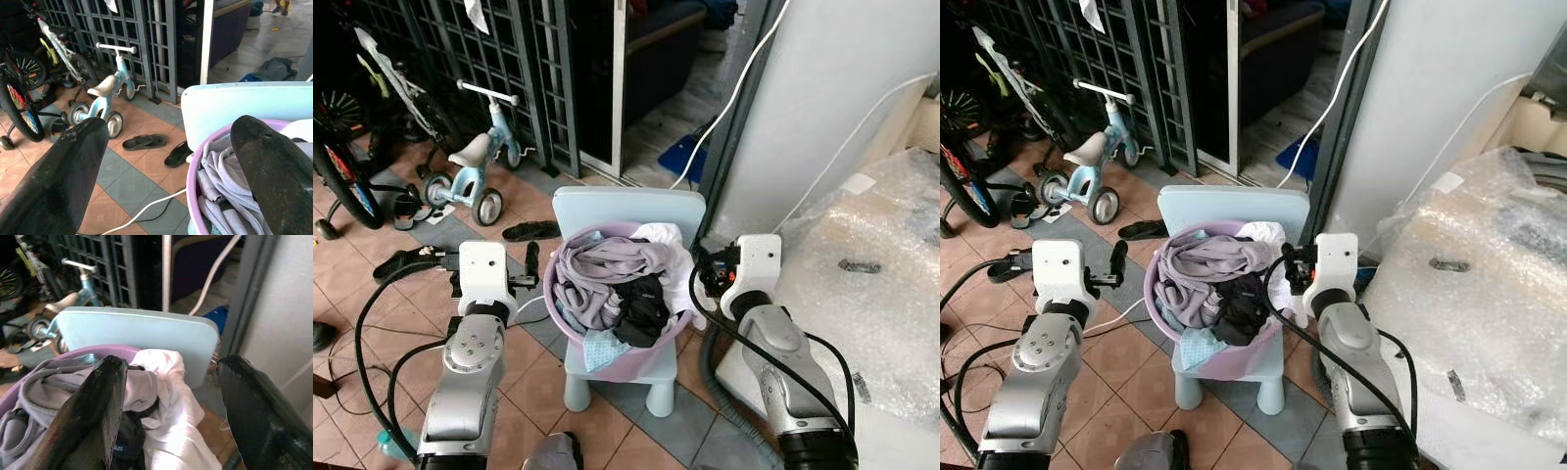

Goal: Clothes washing

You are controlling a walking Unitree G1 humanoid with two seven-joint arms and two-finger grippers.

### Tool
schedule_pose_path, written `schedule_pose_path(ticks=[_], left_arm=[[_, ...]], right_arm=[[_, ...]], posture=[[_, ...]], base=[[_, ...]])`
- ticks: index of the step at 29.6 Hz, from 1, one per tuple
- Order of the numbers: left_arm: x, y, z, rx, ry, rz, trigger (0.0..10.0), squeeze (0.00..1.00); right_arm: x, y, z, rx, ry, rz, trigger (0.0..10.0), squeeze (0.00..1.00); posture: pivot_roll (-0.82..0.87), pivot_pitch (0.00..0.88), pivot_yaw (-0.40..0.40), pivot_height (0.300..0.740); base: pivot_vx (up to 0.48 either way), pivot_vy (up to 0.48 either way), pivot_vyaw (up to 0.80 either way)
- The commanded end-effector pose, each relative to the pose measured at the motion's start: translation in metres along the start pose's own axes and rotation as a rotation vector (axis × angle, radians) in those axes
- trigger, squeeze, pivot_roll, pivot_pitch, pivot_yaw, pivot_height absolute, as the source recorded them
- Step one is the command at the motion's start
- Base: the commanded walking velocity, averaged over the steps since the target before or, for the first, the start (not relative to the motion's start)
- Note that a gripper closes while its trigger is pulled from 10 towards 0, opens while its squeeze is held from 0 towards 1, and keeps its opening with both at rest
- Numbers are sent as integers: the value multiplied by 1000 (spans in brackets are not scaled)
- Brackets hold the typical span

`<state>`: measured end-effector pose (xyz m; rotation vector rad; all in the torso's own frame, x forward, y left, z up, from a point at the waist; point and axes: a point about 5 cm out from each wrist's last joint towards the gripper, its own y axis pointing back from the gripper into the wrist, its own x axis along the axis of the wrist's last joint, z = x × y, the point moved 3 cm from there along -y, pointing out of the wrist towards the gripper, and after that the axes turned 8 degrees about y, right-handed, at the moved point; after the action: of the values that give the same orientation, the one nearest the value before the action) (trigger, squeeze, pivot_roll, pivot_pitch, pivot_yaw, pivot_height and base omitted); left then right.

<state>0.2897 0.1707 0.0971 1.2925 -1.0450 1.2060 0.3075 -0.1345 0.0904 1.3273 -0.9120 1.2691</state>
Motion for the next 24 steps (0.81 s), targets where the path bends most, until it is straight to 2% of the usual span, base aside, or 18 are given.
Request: schedule_pose_path(ticks=[1, 5, 16, 21, 24], left_arm=[[-4, 2, -3, 18, -1, -13, 10000, 0], [-4, 3, -5, 28, 2, -14, 10000, 0], [-6, 4, -7, 38, 8, -24, 10000, 0], [-7, 4, -5, 32, 15, -27, 10000, 0], [-8, 5, -5, 22, 32, -32, 10000, 0]], right_arm=[[6, -4, -4, 33, 4, 17, 10000, 0], [11, -7, -6, 56, 14, 32, 10000, 0], [9, -8, -4, 61, 14, 16, 10000, 0], [4, -10, 3, 11, 23, -16, 10000, 0], [-1, -11, 8, -14, 79, -48, 10000, 0]], posture=[[-1, 0, -18, 740], [4, 0, -25, 740], [-2, 0, -34, 740], [2, 0, -39, 740], [5, 0, -41, 740]], base=[[240, 0, 0], [262, 0, 234], [265, 0, 800], [263, 0, 0], [0, 0, 0]])
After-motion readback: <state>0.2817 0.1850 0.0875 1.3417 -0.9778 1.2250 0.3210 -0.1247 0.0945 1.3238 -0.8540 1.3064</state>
